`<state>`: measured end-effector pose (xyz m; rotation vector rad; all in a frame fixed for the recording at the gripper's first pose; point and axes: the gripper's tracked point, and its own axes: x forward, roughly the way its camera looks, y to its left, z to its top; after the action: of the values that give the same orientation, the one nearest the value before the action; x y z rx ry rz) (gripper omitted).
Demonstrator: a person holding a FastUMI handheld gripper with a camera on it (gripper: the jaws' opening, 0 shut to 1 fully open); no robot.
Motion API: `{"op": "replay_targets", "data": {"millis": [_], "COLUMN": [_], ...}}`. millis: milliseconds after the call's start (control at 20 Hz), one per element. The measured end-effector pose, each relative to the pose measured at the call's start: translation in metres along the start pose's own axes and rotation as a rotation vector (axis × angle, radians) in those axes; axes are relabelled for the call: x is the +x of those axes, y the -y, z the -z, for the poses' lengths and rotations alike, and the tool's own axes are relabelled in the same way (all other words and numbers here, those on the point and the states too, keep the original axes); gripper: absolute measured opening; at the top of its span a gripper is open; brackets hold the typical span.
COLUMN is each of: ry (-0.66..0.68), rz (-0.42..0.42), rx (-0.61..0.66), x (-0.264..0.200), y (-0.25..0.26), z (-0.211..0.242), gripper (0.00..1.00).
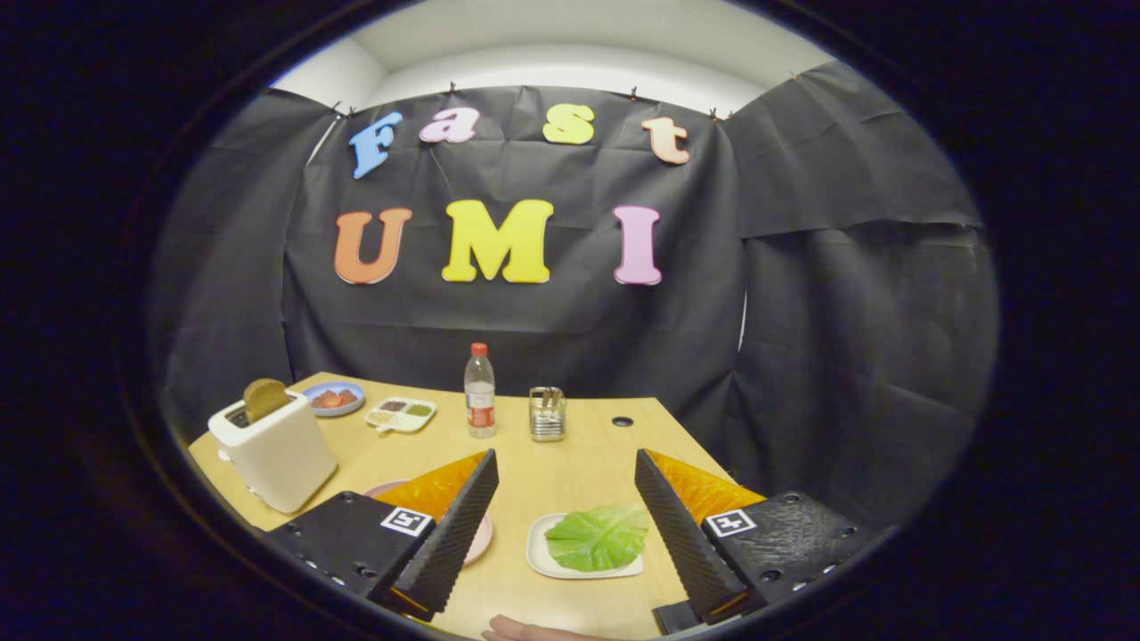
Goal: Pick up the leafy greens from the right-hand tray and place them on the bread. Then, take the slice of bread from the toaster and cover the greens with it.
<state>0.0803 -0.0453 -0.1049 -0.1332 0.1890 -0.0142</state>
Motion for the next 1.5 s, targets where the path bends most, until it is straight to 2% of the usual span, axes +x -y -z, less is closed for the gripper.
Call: {"op": "replay_targets", "data": {"millis": [500,700,950,1150,1200,1250,1300,1400,1500], "ry": [-0.289,-0.384,-0.470,-0.458,-0.456,-0.446,-0.437,-0.422,-0.430], "rz": [0.125,0.099,0.032,0.044,0.044,0.048,0.040,0.026,0.028], "rx": [-0.034,-0.002,0.037,-0.043,-0.065,-0.078,-0.075,-0.072,-0.046], "x": [0.131,0.153,0.159,0.162,0.161,0.160,0.159,0.155,0.152], "y": [0.082,0.085,0.077,0.075,0.074,0.074,0.072,0.068,0.070], "z": [0.122,0.156,0.183,0.180,0.178,0.175,0.172,0.168,0.169], "gripper": [0.96,0.96,0.94,0.59,0.48,0.41,0.29,0.28,0.00]}}
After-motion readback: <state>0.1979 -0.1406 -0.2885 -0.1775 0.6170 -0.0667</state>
